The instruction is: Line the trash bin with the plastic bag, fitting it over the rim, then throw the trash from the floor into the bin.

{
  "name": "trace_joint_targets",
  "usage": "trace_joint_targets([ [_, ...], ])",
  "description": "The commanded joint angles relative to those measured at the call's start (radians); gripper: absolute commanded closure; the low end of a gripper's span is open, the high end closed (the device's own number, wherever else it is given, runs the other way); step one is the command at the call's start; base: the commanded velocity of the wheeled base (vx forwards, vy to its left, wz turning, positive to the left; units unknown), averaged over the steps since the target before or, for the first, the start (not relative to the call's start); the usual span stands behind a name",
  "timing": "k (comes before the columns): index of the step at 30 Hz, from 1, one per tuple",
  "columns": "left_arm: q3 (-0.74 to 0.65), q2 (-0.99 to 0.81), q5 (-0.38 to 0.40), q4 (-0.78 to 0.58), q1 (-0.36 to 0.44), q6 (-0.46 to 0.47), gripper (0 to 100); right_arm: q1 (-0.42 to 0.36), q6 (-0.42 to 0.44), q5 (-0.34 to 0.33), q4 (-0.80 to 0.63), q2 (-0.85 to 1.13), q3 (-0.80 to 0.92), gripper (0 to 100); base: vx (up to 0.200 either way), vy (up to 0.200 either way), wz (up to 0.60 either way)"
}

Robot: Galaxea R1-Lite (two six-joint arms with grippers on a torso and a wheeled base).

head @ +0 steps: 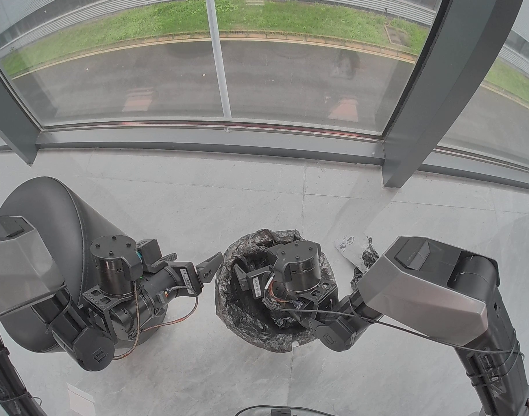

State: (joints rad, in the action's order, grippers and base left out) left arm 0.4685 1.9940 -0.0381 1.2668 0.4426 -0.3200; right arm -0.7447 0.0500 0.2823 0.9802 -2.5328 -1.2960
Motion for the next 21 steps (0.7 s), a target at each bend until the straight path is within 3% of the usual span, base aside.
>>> trace_joint_targets([
  [1,0.001,0.006,-0.002,0.000,-0.001,-0.002,0,-0.032,0.010,0.005,0.002,0.069,0.067,0,0.000,0.000,0.00],
  [11,-0.005,0.006,-0.002,0.031,0.001,-0.004,0,-0.079,0.051,0.006,0.037,0.272,0.297,0,0.000,0.000,0.00],
  [17,-0.030,-0.004,0.000,0.054,0.010,0.006,0,-0.001,0.064,0.006,0.046,0.312,0.345,0,0.000,0.000,0.00],
  [21,-0.030,0.002,0.000,0.054,0.012,0.006,0,0.048,0.100,0.003,0.133,0.308,0.431,0,0.000,0.000,0.00],
])
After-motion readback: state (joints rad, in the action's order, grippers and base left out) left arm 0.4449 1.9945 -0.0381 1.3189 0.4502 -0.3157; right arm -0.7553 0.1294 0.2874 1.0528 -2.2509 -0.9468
